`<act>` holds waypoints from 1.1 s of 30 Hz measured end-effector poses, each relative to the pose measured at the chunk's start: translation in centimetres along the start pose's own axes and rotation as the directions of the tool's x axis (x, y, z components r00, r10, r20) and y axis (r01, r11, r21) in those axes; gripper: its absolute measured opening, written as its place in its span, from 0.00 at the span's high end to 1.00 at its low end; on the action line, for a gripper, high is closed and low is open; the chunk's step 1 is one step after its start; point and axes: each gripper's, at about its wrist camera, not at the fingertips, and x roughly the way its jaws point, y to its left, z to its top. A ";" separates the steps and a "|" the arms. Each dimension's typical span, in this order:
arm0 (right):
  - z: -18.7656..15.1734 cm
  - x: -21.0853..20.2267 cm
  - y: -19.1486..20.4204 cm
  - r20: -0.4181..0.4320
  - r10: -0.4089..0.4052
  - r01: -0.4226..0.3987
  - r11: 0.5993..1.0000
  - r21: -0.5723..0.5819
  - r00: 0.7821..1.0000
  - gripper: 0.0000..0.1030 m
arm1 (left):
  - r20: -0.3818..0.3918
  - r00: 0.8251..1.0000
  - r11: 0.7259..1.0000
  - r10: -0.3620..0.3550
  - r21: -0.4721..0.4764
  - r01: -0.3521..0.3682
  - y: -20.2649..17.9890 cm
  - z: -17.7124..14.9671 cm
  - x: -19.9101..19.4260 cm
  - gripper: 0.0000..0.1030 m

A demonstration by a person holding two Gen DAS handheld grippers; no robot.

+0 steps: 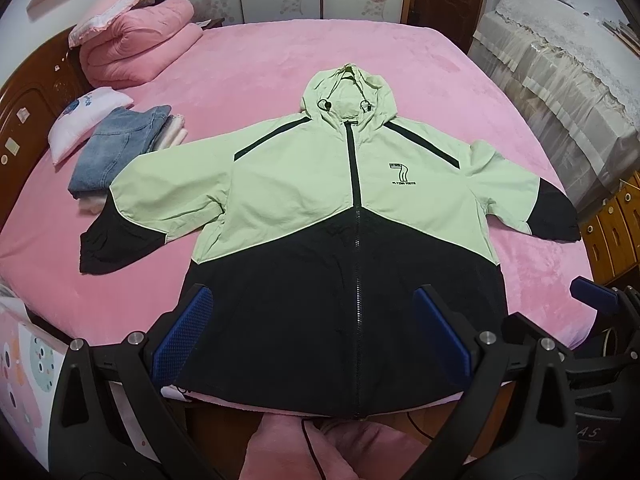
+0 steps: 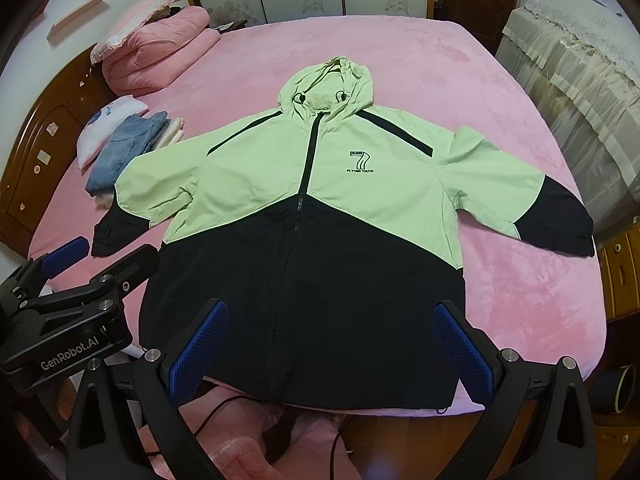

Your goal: Fold large clothes

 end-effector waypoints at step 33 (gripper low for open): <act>-0.6 -0.6 2.4 0.005 0.037 -0.036 0.995 -0.093 0.999 0.00 | 0.053 0.999 1.000 0.002 0.026 -0.003 -0.5 -0.7 -2.0 0.04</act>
